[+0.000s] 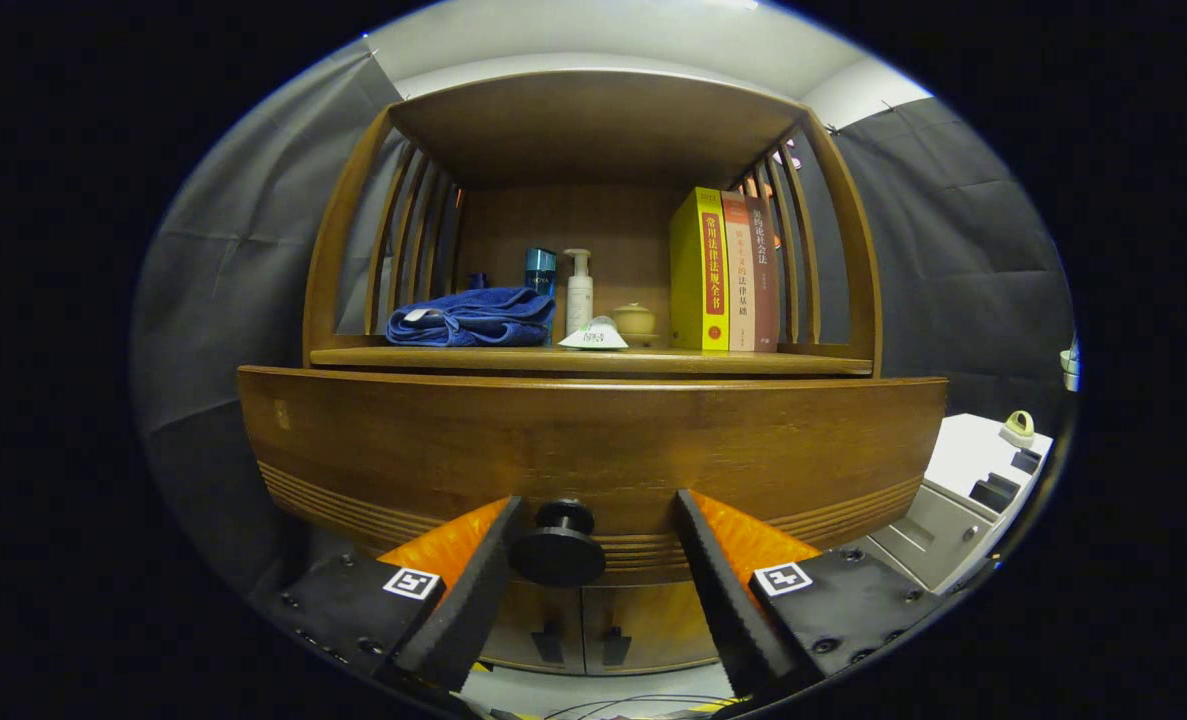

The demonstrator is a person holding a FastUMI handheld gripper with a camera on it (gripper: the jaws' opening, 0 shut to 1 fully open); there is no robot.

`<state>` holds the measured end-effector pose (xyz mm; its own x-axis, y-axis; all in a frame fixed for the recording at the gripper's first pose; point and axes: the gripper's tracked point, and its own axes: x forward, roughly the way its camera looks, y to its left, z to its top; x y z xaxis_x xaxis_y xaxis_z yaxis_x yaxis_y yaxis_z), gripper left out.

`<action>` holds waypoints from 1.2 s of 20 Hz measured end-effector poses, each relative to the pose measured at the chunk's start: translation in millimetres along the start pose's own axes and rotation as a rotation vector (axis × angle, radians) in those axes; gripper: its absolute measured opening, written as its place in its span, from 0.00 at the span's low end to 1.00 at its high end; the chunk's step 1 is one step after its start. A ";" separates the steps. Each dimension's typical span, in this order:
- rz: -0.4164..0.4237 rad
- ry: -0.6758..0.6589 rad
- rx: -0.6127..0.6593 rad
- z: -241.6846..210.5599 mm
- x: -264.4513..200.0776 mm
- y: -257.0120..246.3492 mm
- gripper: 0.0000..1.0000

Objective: Pull open the drawer, take out the items inside it, and place them on the countertop above the cabinet.

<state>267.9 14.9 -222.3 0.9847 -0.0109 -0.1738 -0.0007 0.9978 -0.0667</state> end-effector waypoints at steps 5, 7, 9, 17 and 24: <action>-0.004 0.010 0.003 2.6 28.3 0.5 0.98; -0.005 0.008 0.003 4.5 35.6 3.3 0.98; -0.006 0.011 0.004 4.8 38.7 3.1 0.98; -0.008 0.017 0.002 7.2 64.8 5.0 0.99; -0.011 0.031 0.034 0.9 65.9 3.9 0.98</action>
<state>332.9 18.2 -233.1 0.9787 -0.0239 -0.2037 0.0170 0.9992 -0.0353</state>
